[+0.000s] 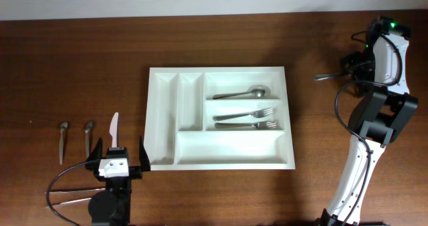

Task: Pack container
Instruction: 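Lower the right gripper and close it on the spoon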

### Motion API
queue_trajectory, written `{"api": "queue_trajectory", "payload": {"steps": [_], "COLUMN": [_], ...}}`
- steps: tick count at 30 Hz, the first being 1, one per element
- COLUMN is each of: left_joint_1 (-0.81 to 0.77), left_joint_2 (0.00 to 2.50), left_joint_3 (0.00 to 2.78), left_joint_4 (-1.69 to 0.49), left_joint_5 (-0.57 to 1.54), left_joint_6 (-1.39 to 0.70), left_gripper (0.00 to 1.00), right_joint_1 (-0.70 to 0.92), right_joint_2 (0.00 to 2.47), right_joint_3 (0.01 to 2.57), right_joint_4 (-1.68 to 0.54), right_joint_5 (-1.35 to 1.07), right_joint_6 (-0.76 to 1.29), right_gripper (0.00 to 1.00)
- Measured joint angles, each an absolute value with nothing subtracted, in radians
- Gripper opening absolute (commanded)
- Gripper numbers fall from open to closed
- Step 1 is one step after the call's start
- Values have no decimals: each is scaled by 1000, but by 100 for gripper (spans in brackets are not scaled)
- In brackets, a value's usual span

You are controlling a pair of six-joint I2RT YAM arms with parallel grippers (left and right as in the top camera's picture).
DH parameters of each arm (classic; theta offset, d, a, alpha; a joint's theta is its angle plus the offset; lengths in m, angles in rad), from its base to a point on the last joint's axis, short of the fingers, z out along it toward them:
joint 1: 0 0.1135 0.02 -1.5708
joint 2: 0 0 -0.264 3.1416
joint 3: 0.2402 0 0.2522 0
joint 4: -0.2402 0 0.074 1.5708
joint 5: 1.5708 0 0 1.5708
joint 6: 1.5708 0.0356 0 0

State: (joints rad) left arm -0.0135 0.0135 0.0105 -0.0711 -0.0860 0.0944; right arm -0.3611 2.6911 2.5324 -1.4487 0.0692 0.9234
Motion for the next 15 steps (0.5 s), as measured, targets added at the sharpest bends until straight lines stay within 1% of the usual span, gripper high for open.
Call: {"api": "queue_trajectory", "payload": {"steps": [7, 12, 13, 15], "left_joint_1": [-14, -14, -14, -14], "left_joint_2": [14, 14, 14, 14], "left_joint_3": [10, 10, 10, 10], "left_joint_4": [-71, -71, -71, -71], "left_joint_5": [-86, -86, -86, -86], "left_joint_6": [94, 94, 94, 94], "left_gripper": [99, 99, 99, 99], "right_joint_1": [-360, -361, -361, -360], "right_joint_2": [2692, 2692, 2694, 2696], "right_joint_3": [2535, 2534, 2534, 2534], "right_joint_4": [-1470, -1422, -1405, -1382], "right_joint_5": [82, 31, 14, -17], "right_joint_6": [923, 921, 920, 916], "right_gripper": [99, 100, 98, 90]}}
